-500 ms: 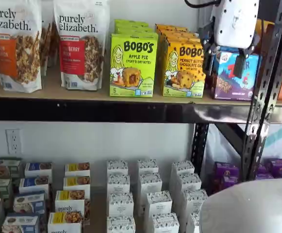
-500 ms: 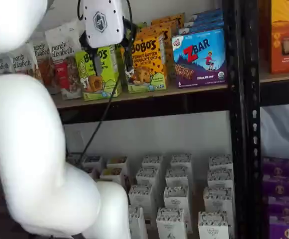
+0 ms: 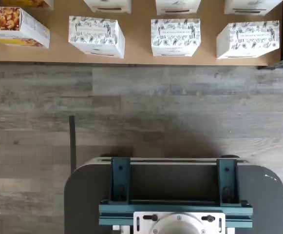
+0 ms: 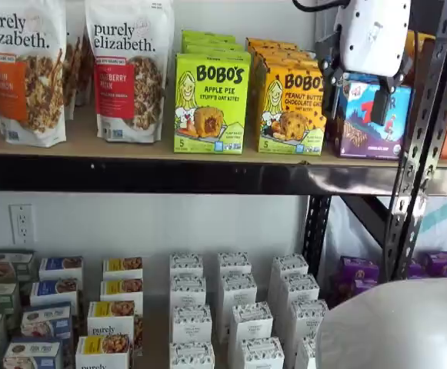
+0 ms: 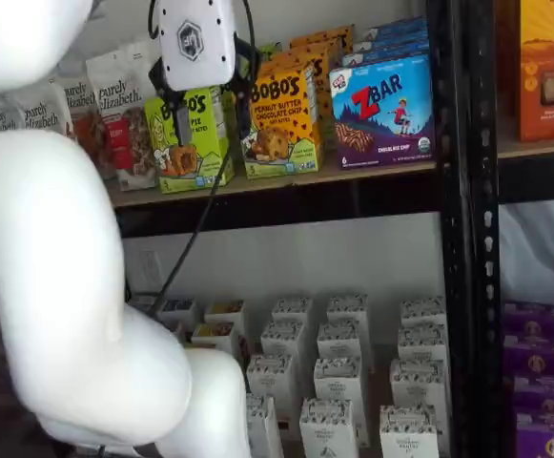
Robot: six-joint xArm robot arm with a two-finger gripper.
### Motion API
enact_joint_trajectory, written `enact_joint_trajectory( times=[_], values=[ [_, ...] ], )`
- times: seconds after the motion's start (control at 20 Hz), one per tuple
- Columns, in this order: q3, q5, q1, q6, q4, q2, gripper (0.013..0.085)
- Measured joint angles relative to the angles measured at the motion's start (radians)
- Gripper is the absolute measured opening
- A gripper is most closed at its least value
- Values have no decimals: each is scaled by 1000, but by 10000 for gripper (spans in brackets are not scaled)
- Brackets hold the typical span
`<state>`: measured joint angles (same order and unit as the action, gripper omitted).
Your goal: Pick up the orange box on the top shelf, the fifth box from the left
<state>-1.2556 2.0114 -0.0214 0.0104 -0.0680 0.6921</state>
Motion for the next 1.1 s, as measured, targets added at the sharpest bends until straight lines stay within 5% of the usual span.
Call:
enact_joint_trajectory(
  times=[0.45, 0.8, 1.1],
  values=[
    [10, -96, 41, 22, 44, -1, 850],
    [-24, -223, 108, 67, 142, -75, 850],
    [-45, -355, 48, 22, 118, -141, 850]
  ],
)
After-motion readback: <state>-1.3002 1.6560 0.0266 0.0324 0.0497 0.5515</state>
